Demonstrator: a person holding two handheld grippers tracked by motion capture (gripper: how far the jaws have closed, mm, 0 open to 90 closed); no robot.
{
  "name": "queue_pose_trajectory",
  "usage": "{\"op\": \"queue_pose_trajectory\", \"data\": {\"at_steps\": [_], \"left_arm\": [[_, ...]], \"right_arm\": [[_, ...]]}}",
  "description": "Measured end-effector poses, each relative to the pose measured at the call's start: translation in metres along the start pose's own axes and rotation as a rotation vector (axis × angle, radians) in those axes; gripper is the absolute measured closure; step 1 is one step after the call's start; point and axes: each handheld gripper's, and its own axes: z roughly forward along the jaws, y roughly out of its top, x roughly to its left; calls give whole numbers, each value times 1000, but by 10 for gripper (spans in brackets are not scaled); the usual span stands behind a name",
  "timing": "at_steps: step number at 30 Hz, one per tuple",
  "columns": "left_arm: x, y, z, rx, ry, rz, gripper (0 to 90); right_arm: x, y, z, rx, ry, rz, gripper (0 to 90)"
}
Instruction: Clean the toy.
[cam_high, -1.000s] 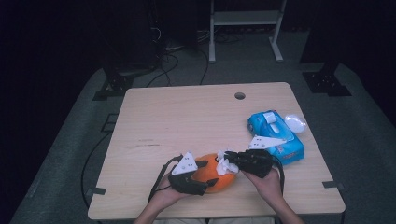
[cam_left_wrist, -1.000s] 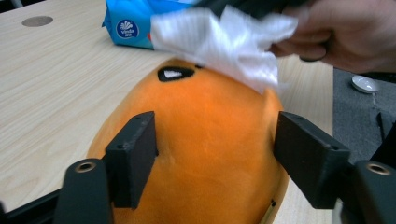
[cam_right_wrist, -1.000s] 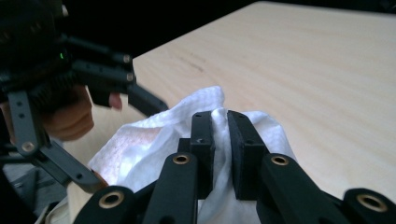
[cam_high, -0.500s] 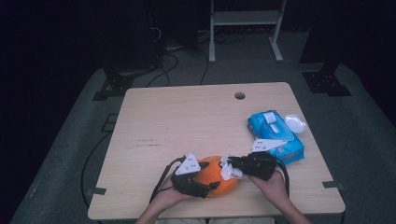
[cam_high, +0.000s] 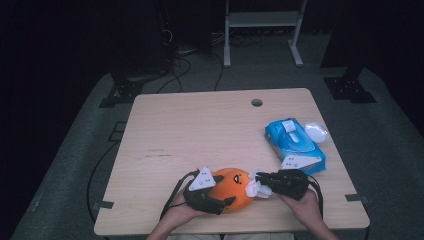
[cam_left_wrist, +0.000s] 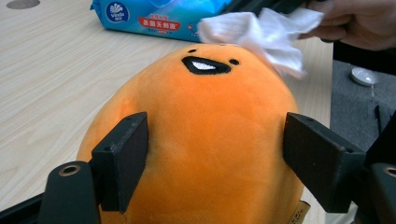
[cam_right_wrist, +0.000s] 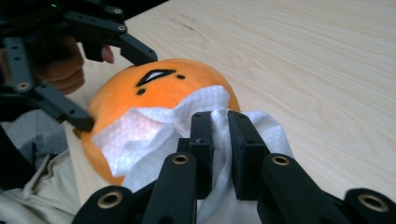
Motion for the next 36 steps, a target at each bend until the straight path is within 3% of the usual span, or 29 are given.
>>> {"op": "queue_pose_trajectory", "data": {"at_steps": [6,10,16,21,23,28,36], "left_arm": [[-2,-2,0,-5,8,0,237],[-1,0,-2,-10,-1,17,231],[7,16,-4,-12,0,68,164],[13,21,7,37,-25,86,133],[15,20,12,55,-45,70,136],[11,16,16,80,-36,75,229],[4,18,14,113,31,132,409]], "right_arm": [[7,6,-1,-74,84,-4,796],[9,6,10,-22,94,-18,796],[7,5,8,-22,108,-25,796],[7,5,10,-23,115,-38,795],[7,4,10,-17,115,-39,795],[1,0,3,-17,111,-14,794],[-13,-11,-26,-3,22,-10,792]]}}
